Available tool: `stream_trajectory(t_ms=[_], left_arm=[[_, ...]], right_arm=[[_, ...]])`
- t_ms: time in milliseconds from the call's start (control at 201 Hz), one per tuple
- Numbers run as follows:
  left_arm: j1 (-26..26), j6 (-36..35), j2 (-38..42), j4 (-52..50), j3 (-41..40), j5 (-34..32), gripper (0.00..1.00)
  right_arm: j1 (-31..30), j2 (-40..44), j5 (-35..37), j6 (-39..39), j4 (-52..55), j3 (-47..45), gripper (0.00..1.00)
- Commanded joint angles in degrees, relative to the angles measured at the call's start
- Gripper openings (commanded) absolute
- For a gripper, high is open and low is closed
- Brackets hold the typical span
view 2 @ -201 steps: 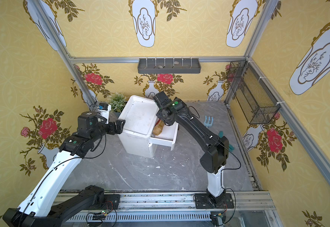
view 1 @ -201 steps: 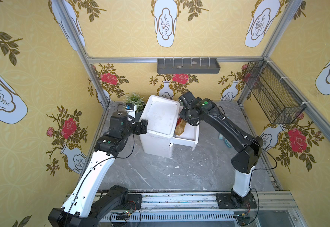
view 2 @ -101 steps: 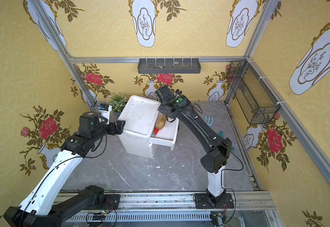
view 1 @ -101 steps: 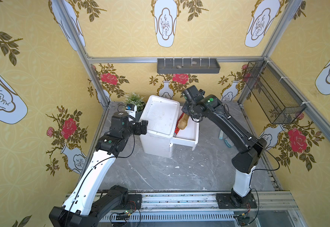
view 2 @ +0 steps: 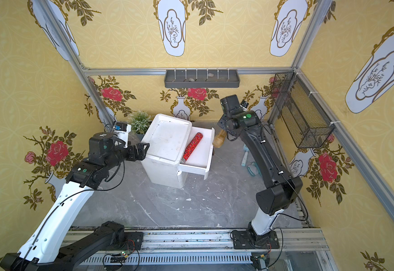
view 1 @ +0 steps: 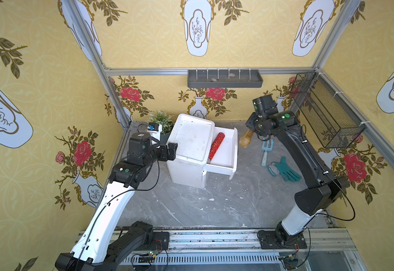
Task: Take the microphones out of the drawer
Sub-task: Place the microphone at the center of the board.
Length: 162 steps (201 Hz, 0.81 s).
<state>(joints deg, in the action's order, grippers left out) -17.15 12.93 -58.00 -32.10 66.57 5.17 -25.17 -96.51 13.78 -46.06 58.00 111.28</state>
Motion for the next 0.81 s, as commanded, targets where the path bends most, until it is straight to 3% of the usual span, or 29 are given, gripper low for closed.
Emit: stream_trajectory(t_ms=[0, 194, 299, 617, 802], left_arm=[[0.0, 3.3, 0.0, -0.7, 1.5, 6.1, 1.0], [-0.1, 9.4, -1.8, -0.9, 4.3, 15.8, 1.0], [-0.9, 12.6, -2.2, 0.7, 4.1, 17.0, 1.0], [-6.5, 14.1, -2.6, 3.1, 3.7, 9.8, 1.0], [-7.5, 13.6, -2.4, 2.8, 3.0, 7.2, 1.0]], right_arm=[[3.9, 3.0, -3.6, 3.2, -3.7, -3.8, 0.13], [11.8, 7.7, -10.1, 7.2, -7.2, -12.5, 0.13], [15.2, 9.5, -13.6, 9.1, -9.5, -18.1, 0.13], [16.6, 7.2, -22.6, 10.6, -18.3, -33.6, 0.13], [14.3, 2.4, -23.3, 13.2, -22.3, -37.0, 0.14]])
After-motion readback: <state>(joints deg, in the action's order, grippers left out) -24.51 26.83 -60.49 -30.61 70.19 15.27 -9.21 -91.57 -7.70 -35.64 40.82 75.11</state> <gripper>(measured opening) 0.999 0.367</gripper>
